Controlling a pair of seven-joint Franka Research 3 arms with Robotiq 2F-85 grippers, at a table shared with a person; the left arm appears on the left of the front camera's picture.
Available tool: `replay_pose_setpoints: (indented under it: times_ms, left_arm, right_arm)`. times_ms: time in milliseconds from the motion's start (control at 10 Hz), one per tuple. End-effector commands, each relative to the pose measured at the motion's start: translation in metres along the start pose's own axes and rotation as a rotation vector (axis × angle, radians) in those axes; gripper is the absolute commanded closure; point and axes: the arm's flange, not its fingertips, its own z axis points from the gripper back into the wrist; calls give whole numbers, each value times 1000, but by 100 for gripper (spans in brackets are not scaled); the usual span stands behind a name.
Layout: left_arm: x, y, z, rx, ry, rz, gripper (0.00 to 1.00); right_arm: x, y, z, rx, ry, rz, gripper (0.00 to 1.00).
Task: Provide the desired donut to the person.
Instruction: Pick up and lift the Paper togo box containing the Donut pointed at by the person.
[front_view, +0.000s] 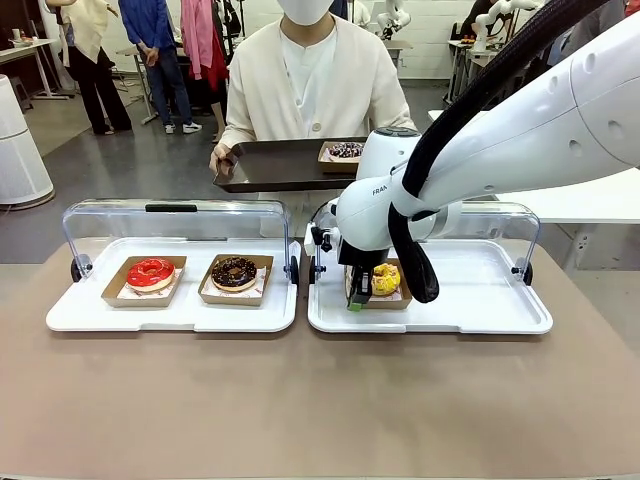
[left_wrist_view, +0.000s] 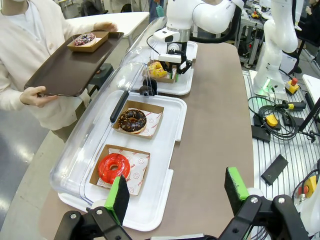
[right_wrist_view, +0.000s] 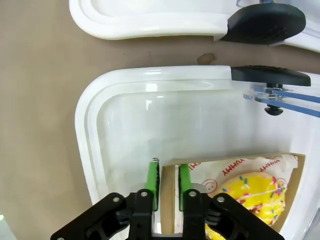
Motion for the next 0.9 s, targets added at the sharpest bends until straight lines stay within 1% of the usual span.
replay_pose_setpoints:
  times_ms: [0, 200, 400, 600, 800]
  left_arm:
    - [0, -1, 1, -3, -6, -11, 0]
    - [0, -1, 1, -3, -6, -11, 0]
    - [0, -1, 1, -3, -6, -11, 0]
    - [0, -1, 1, -3, -6, -11, 0]
    - [0, -1, 1, -3, -6, -11, 0]
  right_arm:
    - [-1, 1, 0, -7, -23, -15, 100]
    - [-1, 3, 2, -10, -25, -17, 100]
    - [7, 18, 24, -21, -20, 6, 100]
    - [24, 51, 76, 14, 56, -62, 100]
    - [34, 89, 139, 65, 112, -75, 100]
